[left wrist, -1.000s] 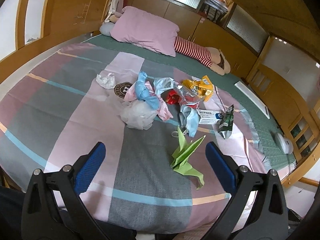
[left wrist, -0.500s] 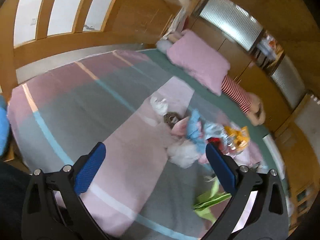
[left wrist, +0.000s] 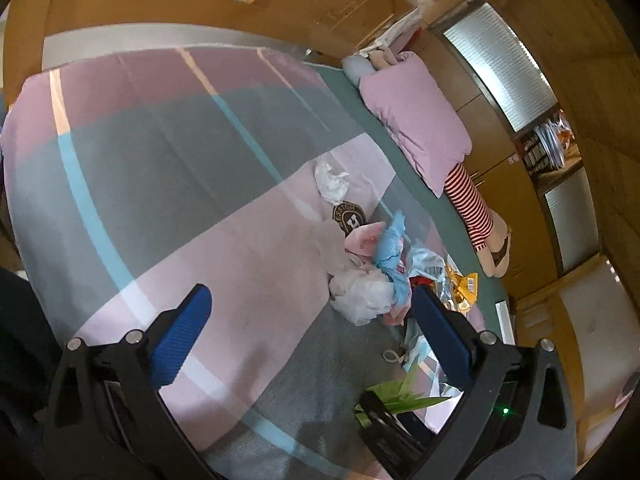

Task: Collect trash
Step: 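Grasp the green paper with the right gripper, then grasp the white tissue bundle with the left gripper while the right gripper holds green paper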

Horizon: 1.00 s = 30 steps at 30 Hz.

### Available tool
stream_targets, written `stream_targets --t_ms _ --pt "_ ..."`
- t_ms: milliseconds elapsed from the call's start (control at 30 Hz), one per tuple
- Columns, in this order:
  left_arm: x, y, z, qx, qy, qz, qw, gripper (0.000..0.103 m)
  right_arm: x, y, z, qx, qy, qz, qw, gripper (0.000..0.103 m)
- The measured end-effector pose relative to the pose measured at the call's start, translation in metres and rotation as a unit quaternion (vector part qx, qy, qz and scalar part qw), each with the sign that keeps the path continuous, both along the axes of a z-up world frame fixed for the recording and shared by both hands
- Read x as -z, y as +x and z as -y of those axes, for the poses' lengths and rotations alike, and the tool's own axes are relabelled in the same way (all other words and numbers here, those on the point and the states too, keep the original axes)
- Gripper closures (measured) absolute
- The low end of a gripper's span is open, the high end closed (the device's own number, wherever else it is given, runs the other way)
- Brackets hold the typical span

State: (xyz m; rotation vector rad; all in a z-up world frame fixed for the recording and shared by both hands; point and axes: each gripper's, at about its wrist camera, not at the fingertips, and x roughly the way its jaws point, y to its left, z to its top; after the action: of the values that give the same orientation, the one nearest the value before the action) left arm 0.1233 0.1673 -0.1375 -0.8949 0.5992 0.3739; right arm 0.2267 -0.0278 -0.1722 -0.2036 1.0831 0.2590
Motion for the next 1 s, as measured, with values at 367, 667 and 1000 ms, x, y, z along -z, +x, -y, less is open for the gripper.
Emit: stream_targets --t_ms 367,667,1000 --pt "-0.001 0.001 -0.002 0.007 0.008 0.0 0.9999 0.004 0.005 0.008 0.016 0.019 0.05 -0.04 0.998 0.084" --pt "-0.004 0.007 -0.009 -0.003 0.049 -0.02 0.9986 0.004 -0.086 -0.056 0.08 0.007 0.143 0.044 0.989 0.084" --pt "0.023 0.103 0.015 0.091 0.098 -0.127 0.9828 0.004 -0.099 -0.133 0.18 0.065 0.17 0.091 0.979 0.084"
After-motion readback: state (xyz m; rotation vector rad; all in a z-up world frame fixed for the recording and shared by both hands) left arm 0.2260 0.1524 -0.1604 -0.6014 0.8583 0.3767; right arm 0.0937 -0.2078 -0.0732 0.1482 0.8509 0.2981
